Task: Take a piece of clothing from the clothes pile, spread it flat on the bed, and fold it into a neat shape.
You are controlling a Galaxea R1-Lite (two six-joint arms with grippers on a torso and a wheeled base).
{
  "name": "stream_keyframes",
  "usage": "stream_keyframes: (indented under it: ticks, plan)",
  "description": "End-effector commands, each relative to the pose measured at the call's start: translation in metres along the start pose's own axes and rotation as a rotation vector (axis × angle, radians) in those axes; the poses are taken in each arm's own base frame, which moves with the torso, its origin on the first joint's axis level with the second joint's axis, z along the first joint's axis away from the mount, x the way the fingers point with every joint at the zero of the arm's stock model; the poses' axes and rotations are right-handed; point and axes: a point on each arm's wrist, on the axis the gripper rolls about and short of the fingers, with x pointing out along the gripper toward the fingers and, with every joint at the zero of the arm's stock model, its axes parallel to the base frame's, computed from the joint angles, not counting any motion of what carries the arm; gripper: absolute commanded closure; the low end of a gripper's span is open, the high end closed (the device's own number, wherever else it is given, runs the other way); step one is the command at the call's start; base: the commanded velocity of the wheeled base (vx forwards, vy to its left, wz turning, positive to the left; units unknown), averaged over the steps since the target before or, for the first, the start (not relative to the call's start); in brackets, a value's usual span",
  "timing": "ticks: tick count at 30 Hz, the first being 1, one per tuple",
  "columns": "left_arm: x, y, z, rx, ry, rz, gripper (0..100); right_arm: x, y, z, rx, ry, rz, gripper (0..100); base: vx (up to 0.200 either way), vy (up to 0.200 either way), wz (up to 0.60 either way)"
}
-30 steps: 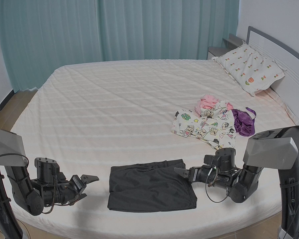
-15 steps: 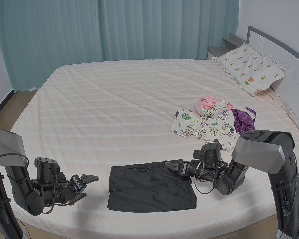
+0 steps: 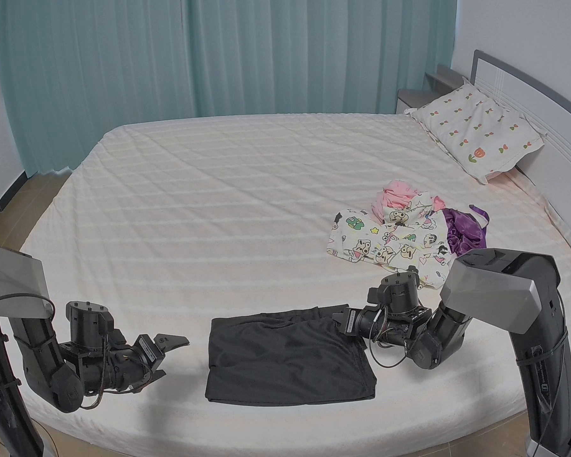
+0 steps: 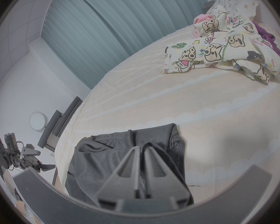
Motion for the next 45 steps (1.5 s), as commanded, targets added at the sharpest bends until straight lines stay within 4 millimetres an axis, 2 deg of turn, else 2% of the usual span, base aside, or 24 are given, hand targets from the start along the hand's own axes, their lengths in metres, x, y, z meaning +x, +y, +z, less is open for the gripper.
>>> stream_keyframes:
  ticks: [1, 7, 15, 44, 45]
  plan:
    - [0.000, 0.000, 0.000, 0.000, 0.001, 0.000, 0, 0.000, -0.001, 0.003, 0.005, -0.016, -0.013, 100, 0.000, 0.000, 0.00]
    - [0.000, 0.000, 0.000, 0.000, 0.001, 0.000, 0, -0.001, -0.002, 0.007, 0.050, -0.040, -0.026, 100, 0.000, 0.000, 0.00]
    - [0.000, 0.000, 0.000, 0.000, 0.001, 0.000, 0, 0.000, -0.013, 0.014, 0.076, -0.065, -0.061, 100, 0.000, 0.000, 0.00]
    - [0.000, 0.000, 0.000, 0.000, 0.000, 0.001, 0, 0.004, -0.018, 0.019, 0.088, -0.055, -0.128, 100, 0.000, 0.000, 0.00]
    - [0.000, 0.000, 0.000, 0.000, 0.000, 0.001, 0, 0.004, -0.018, 0.019, 0.088, -0.055, -0.128, 0, 0.000, 0.000, 0.00]
